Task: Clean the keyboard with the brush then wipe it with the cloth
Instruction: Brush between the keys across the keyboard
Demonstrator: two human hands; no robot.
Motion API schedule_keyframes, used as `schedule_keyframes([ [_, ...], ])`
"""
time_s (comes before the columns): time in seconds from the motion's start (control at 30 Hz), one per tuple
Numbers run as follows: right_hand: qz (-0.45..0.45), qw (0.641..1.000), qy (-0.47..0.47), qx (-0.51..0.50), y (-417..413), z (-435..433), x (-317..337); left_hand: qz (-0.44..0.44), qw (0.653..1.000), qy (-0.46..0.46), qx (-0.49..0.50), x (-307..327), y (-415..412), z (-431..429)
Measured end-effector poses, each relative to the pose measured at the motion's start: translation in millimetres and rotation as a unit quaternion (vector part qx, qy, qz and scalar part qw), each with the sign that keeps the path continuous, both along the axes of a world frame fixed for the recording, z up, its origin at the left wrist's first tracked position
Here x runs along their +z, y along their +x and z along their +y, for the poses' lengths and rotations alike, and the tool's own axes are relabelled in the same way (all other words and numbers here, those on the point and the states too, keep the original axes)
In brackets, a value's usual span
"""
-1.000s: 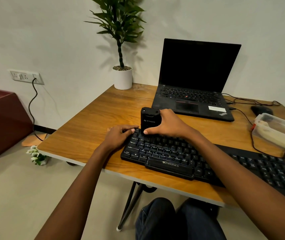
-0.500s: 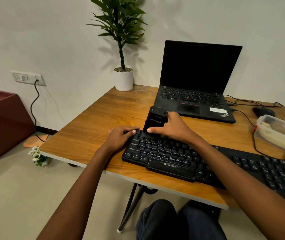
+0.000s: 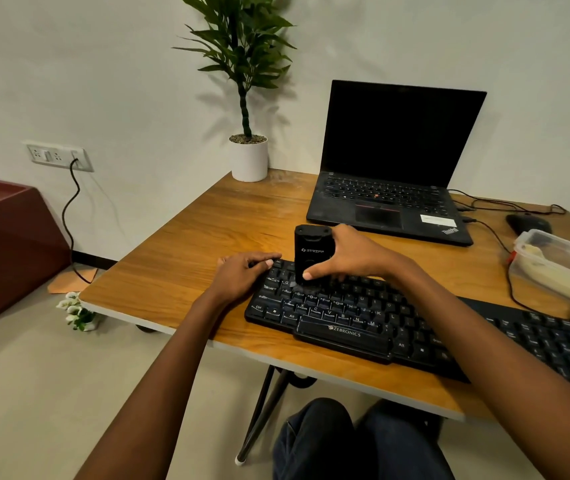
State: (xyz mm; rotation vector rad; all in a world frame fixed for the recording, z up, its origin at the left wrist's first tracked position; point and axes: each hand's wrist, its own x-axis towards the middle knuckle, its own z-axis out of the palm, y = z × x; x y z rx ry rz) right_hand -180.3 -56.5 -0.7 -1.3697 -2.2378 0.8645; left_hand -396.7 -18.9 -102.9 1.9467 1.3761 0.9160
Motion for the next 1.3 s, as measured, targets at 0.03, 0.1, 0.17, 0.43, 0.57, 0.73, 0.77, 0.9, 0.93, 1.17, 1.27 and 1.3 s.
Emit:
schedule_keyframes([
  [0.03,-0.008,1.0,0.0,0.0,0.7,1.2,2.3,-0.002,1.0,0.0,-0.002,-0.8,-0.4,0.6],
  [0.1,0.002,1.0,0.03,-0.005,-5.1,0.8,0.8,-0.006,1.0,-0.001,-0.002,-1.2,-0.2,1.4],
  [0.17,0.036,0.999,0.038,-0.007,-10.9,-1.6,-6.9,-0.009,1.0,-0.001,0.0,-1.3,0.6,1.7],
  [0.43,0.056,0.998,0.008,-0.014,-13.9,5.2,-2.3,-0.017,1.0,0.0,-0.003,-2.3,0.4,2.8],
  [0.57,0.034,0.998,0.037,-0.031,-15.9,9.0,-7.8,-0.032,0.999,-0.013,-0.014,-2.0,1.2,1.7],
  [0.73,0.042,0.998,0.039,-0.002,-23.6,6.3,-4.9,-0.038,0.999,-0.013,-0.006,-5.6,-0.2,5.7],
  [0.77,0.031,0.999,0.043,0.001,-24.2,6.5,-7.0,-0.036,0.999,-0.015,-0.004,-5.7,0.0,6.2],
  [0.9,0.013,0.996,0.086,-0.009,-27.8,8.8,-7.7,-0.029,0.999,-0.019,0.0,-4.2,-0.4,4.3],
  [0.93,0.024,0.997,0.079,-0.008,-28.3,8.2,-7.9,-0.029,0.999,-0.019,0.002,-3.5,0.0,3.3],
  [1.17,0.066,0.991,0.109,-0.035,-38.7,7.7,-13.2,-0.008,1.0,-0.009,0.007,4.7,1.3,-3.7],
  [1.27,0.066,0.997,0.042,-0.001,-37.5,6.7,-15.6,0.002,1.0,-0.007,0.007,3.9,0.8,-4.1],
  [1.3,0.042,0.999,0.015,0.014,-33.3,7.9,-10.1,-0.004,1.0,-0.012,0.007,2.6,0.2,-3.0],
])
